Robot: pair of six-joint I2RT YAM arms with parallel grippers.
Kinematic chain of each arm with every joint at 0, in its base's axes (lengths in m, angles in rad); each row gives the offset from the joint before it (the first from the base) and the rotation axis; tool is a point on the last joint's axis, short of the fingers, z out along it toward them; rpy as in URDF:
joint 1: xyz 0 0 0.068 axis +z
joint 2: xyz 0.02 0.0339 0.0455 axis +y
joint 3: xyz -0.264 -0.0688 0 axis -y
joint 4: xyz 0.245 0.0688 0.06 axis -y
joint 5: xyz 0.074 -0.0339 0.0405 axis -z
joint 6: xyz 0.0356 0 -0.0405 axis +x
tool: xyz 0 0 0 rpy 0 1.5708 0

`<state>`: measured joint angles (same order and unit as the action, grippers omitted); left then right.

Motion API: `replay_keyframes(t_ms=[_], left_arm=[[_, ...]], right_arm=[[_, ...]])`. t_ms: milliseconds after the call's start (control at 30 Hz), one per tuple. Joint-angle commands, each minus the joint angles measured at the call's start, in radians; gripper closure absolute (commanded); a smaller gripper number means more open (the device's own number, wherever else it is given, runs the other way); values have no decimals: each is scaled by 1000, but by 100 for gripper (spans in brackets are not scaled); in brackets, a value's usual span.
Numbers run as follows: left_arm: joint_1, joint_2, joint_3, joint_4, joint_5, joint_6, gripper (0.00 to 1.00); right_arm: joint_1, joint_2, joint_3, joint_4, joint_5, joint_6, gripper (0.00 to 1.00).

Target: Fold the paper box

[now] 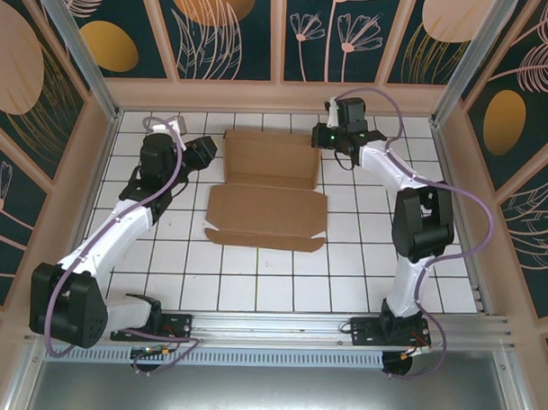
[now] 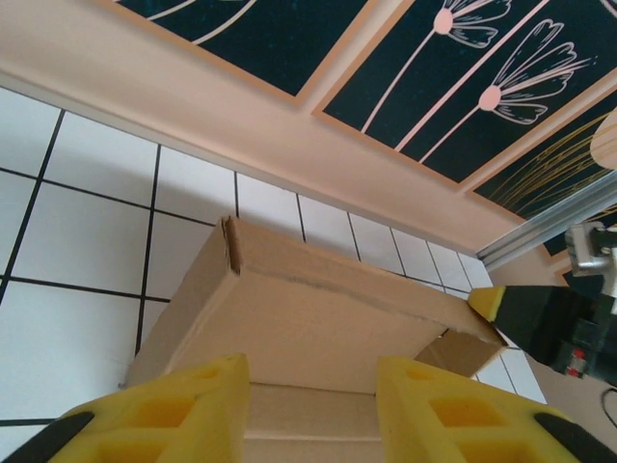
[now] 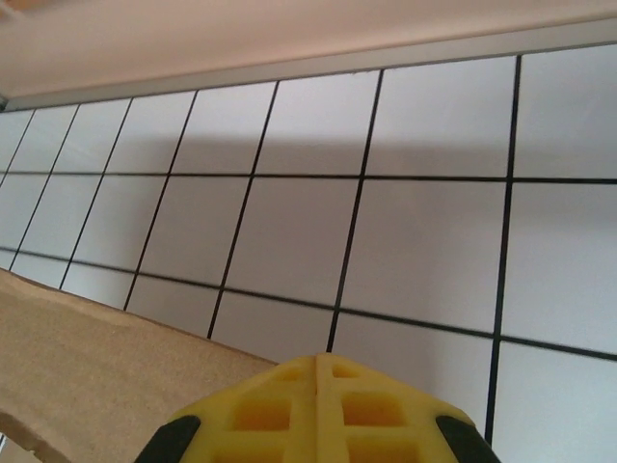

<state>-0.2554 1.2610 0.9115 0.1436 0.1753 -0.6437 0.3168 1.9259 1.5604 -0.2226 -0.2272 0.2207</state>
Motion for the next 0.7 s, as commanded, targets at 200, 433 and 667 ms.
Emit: replay_keyframes(t_ms=[200,433,667], left_arm=[[-7,-87,139,-49,52,-53,59],[-7,-127,190,-98,44,-29,57],[-9,-115,172,-98,30,-13,56]], right_arm=[[-74,168,107,-142,16,67,100],[-47,38,-212,1,-30,179,100],[190,-366,-682,271,-86,242,87]])
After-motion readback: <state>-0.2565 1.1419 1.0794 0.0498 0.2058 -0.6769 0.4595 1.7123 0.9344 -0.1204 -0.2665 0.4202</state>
